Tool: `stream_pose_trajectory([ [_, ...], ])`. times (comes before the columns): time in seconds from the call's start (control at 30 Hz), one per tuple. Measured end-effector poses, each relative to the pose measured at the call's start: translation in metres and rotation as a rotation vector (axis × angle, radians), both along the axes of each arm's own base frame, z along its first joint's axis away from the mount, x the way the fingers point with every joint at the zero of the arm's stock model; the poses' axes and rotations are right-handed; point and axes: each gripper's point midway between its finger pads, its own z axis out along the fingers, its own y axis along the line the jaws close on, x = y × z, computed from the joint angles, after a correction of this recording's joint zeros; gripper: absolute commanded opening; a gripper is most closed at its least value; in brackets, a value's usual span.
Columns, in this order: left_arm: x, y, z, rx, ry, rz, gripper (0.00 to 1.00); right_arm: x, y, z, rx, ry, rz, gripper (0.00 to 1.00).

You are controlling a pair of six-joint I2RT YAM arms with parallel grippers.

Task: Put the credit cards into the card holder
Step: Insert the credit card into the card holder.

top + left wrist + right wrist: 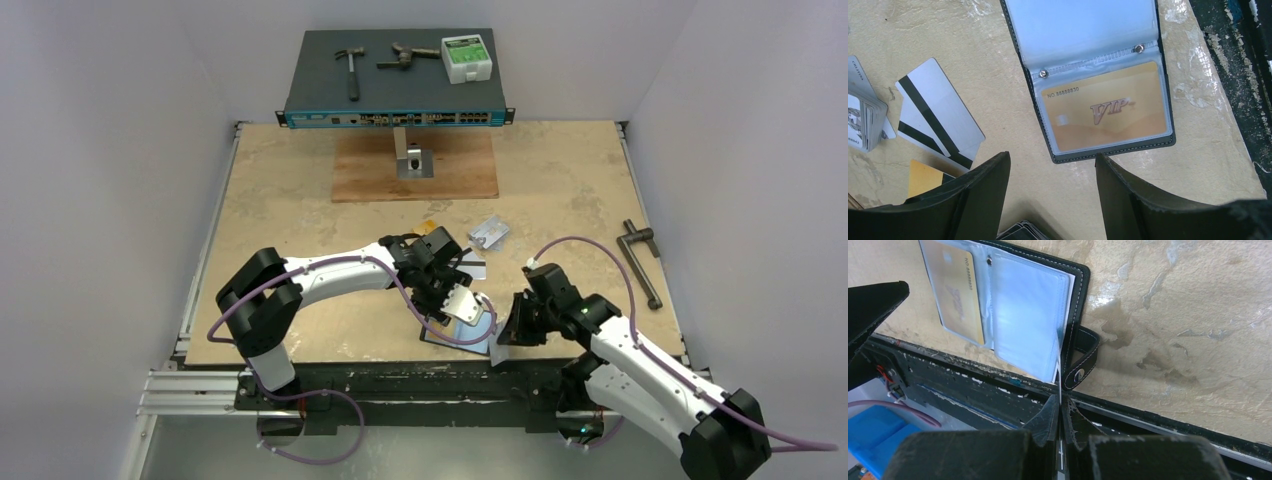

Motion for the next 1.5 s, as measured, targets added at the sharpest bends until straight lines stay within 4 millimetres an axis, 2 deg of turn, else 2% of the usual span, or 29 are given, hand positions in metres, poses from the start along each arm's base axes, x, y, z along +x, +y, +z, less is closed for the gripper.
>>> stream_pose_trajectory([
  [0.67,-0.001,0.005,-0.007,0.017,-0.001,0.004,0.62,0.006,0.016,-0.005,0.084,-0.01,0.008,0.0],
  [1.1,0.002,0.009,-0.007,0.019,-0.005,0.015,0.62,0.022,0.037,0.003,0.176,-0.044,0.019,0.0],
  [1.37,0.012,0.018,-0.005,0.023,0.0,0.054,0.62,0.024,0.041,0.014,0.2,-0.067,0.029,0.0],
  [1.5,0.011,0.018,-0.005,0.019,0.009,0.059,0.61,0.024,0.04,0.014,0.2,-0.067,0.029,0.0],
])
